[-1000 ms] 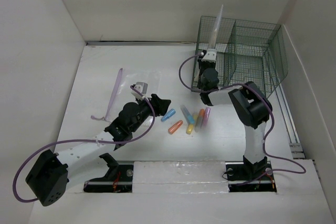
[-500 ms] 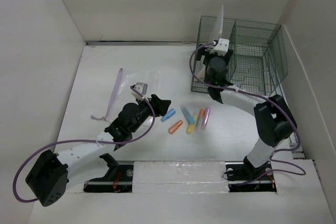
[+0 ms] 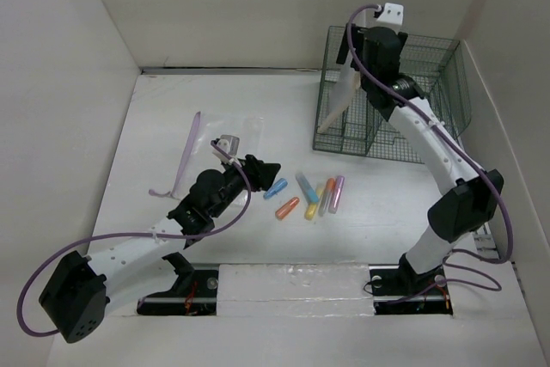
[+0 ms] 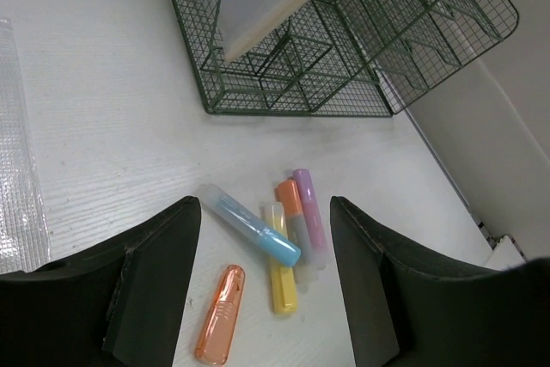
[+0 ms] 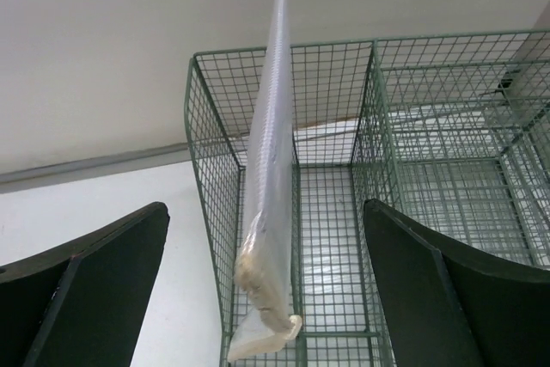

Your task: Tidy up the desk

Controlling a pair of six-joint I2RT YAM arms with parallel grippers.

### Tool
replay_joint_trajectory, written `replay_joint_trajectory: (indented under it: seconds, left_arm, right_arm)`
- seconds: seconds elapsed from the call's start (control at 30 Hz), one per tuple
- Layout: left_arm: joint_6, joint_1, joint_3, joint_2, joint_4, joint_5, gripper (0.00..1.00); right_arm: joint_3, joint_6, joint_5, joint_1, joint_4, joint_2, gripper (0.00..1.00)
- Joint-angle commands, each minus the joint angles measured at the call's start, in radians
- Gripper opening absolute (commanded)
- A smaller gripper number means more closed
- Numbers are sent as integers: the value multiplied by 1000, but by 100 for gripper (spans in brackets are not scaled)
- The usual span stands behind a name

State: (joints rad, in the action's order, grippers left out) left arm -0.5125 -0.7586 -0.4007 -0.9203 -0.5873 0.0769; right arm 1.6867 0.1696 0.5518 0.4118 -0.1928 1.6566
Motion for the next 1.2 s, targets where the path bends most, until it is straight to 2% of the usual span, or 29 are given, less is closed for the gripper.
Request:
replay_joint_trajectory:
  seconds: [0.0,0.03,0.07,0.1,0.17,0.33,0.43,0.53,0.63,0.67,0.77,0.87,0.93,1.17]
  left_arm:
    - [6,-5,2,17,-57,-34,57]
    - [9,-5,6,23,-57,-34,57]
    - [9,-5,14,32,-57,-35,57]
    - [9,-5,14,32,-55,-34,58]
    - [11,-5,25,46,-57,-34,57]
    - [11,-5,39,55,-66,-37,57]
    - [8,-5,45,54,-78,-48,57]
    - [6,-5,51,54,-83,-54,57]
    - [3,-5,57,58,-89,-57,57]
    - [3,-5,59,61,-89,-57,57]
    - [0,-5,62,66,-89,-57,57]
    - [2,-5,63,69,-89,-54,57]
    - [2,-5,63,66,-91,-54,57]
    - [0,-5,65,61,-95,-49,57]
  right_arm:
    - [109,30,-85,-50,-218,57,100]
    - [143,30,-137,-62,-244,95,100]
    - [260,31,-170,-71,-301,138,100]
    - [261,25,-170,-71,-327,138,100]
    - [382,15,-194,-80,-405,207,98]
    - [479,4,-217,-80,-470,275,87]
    - [482,11,-242,-99,-468,287,74]
    - [489,13,-237,-99,-481,305,57]
    - [467,13,-234,-108,-481,305,34]
    - [452,16,-224,-108,-458,299,21]
    - [342,4,-164,-81,-340,230,6]
    - [237,-40,-106,-41,-198,148,0]
    - [159,-106,-92,-13,-70,91,0]
    - [91,-272,-23,24,131,32,0]
